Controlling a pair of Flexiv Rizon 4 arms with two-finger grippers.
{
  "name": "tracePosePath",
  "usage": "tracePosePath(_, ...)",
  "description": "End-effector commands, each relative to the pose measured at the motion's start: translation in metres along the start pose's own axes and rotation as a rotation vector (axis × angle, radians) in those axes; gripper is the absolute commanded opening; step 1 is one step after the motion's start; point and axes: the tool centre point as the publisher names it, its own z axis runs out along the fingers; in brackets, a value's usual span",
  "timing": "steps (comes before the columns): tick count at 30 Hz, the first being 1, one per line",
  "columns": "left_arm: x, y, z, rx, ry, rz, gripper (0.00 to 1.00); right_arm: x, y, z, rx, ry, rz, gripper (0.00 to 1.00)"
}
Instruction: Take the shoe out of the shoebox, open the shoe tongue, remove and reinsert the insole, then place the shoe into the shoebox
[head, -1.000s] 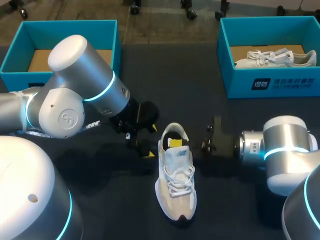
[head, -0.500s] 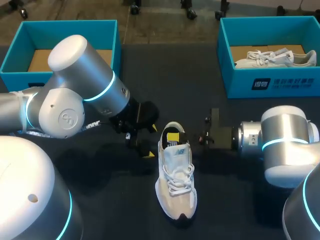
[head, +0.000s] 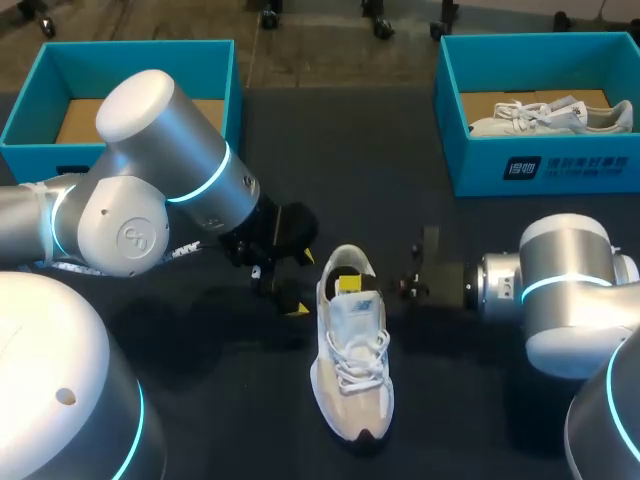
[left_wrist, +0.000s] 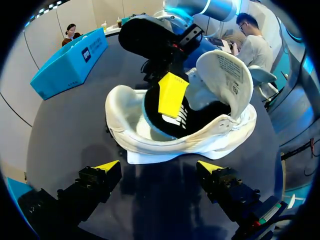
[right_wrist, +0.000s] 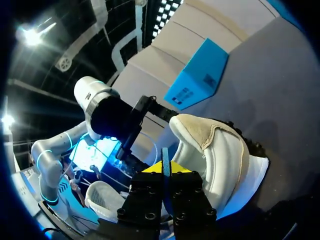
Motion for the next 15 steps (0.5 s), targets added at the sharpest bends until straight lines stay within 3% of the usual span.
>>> tracePosePath(1,-0.001,0.000,0.001,0.000,0.001,0.001,1.00,0.009,-0.003,-0.005,-0.012,-0.013,-0.028,0.00)
tracePosePath(2,-0.001,0.000,0.001,0.000,0.001,0.001,1.00,0.012,0.000,-0.006,-0.010,-0.017,-0.037,0.00)
tracePosePath(3,-0.001,0.000,0.001,0.000,0.001,0.001,1.00,0.014,0.002,-0.007,-0.007,-0.022,-0.044,0.20)
tracePosePath(6,-0.001,0.000,0.001,0.000,0.001,0.001,1.00,0.020,0.010,-0.008,0.003,-0.033,-0.070,0.62)
tracePosePath(7,-0.001,0.000,0.001,0.000,0.001,0.001,1.00,0.022,0.013,-0.009,0.009,-0.036,-0.079,0.68)
tracePosePath(15,-0.001,0.003,-0.001,-0.012,-0.001,0.000,1.00,0.029,0.028,-0.014,0.072,-0.048,-0.130,0.75)
